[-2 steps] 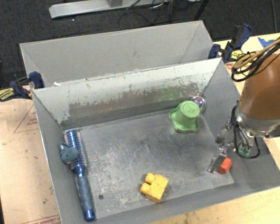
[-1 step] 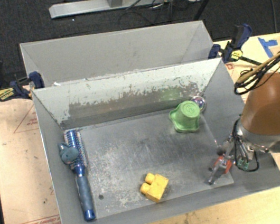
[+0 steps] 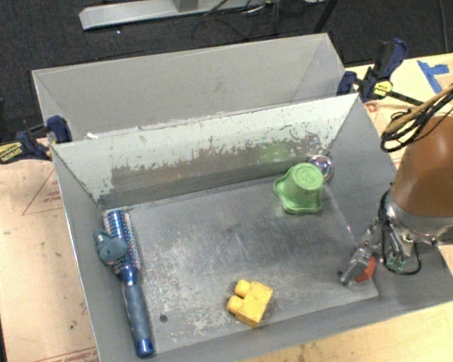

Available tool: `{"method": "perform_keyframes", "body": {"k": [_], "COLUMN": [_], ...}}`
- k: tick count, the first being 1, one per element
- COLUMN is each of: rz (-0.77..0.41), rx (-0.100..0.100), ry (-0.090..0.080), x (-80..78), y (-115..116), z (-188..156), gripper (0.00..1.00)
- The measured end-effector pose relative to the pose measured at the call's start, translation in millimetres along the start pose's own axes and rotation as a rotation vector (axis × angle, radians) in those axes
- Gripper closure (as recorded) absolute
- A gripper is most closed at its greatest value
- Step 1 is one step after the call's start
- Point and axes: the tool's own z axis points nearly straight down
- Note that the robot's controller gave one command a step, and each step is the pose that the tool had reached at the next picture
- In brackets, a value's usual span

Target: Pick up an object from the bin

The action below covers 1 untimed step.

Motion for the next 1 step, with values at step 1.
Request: {"method": "perform_keyframes", "body": {"k": [1], "rz": [-0.021], "rx": [0.003], "ry": [0.004], "x": [10.0], "y": [33.2], "z": [-125.7], "gripper": [1.00]}}
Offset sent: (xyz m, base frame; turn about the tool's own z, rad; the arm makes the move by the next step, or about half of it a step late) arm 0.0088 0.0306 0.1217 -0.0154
